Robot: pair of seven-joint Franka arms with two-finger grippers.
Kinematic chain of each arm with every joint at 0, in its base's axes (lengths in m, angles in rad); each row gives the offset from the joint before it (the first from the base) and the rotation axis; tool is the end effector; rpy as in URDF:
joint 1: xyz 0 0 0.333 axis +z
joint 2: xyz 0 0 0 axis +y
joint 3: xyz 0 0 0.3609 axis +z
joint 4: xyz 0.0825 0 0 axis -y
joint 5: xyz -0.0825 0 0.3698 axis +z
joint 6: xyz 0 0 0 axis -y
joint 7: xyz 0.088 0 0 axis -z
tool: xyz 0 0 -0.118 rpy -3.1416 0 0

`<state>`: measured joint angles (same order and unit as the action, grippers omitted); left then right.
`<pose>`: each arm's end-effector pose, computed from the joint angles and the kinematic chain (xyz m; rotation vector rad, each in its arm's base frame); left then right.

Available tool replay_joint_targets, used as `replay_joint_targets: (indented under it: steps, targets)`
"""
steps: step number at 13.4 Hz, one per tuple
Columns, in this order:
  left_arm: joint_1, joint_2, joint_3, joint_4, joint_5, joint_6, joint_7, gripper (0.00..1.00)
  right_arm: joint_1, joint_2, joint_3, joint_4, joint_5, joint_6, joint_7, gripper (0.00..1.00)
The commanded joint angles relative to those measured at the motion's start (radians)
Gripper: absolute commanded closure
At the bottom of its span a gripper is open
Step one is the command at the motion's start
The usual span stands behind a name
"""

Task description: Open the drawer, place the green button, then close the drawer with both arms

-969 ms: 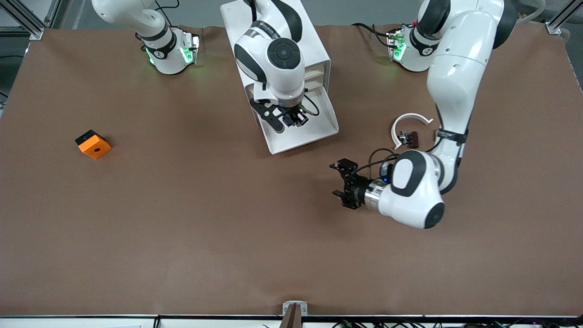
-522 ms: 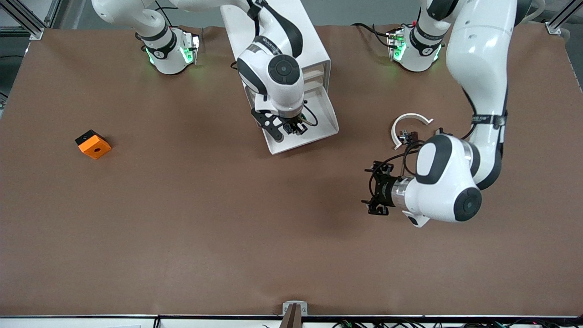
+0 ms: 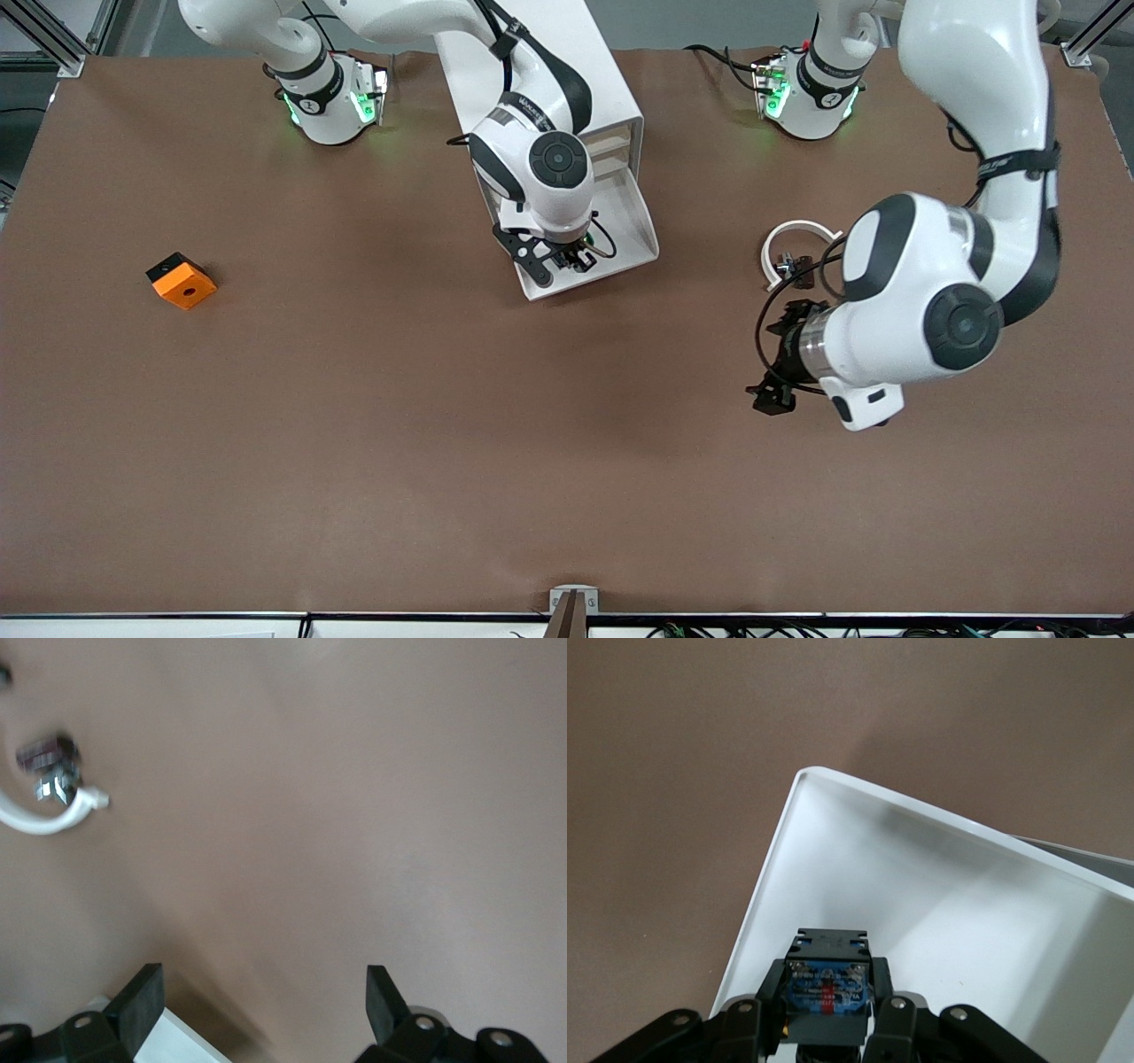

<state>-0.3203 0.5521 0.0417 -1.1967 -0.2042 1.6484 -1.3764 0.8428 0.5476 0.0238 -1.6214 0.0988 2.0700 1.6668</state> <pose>0.6781 -0.2255 0.4885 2.6085 1.6332 -0.3096 0.4416 0.5256 0.3324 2.7944 -1.2726 -0.1877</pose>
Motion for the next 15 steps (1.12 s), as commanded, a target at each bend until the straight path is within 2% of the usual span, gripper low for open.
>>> replay_joint_targets:
  steps: [1, 2, 3, 4, 5, 6, 11, 15]
  targets:
    - [0.021, -0.110, 0.003, -0.035, 0.069, -0.041, 0.141, 0.00, 0.001, 0.001, 0.001, -0.003, 0.016, 0.010, 0.013, 0.77]
    - [0.023, -0.127, 0.003, -0.035, 0.083, -0.054, 0.207, 0.00, -0.001, 0.006, 0.001, -0.002, 0.013, 0.010, 0.013, 0.75]
    - [0.023, -0.141, 0.004, -0.035, 0.086, -0.070, 0.268, 0.00, 0.001, 0.008, 0.001, -0.002, 0.010, 0.010, 0.013, 0.67]
    - [0.021, -0.153, 0.004, -0.035, 0.086, -0.073, 0.314, 0.00, 0.005, 0.008, 0.001, -0.002, 0.007, 0.010, 0.013, 0.50]
    - [0.020, -0.153, 0.004, -0.035, 0.088, -0.073, 0.327, 0.00, 0.009, 0.008, 0.001, 0.000, 0.006, 0.009, 0.013, 0.23]
    - [0.021, -0.153, 0.003, -0.038, 0.094, -0.075, 0.332, 0.00, 0.009, 0.008, 0.001, 0.000, 0.006, 0.007, 0.013, 0.00]
    - [0.003, -0.149, -0.014, -0.043, 0.128, -0.073, 0.356, 0.00, -0.002, -0.008, 0.001, 0.031, 0.010, -0.013, 0.001, 0.00]
    - [0.004, -0.147, -0.019, -0.043, 0.129, -0.073, 0.356, 0.00, -0.048, -0.072, -0.002, 0.128, 0.018, -0.187, -0.007, 0.00]
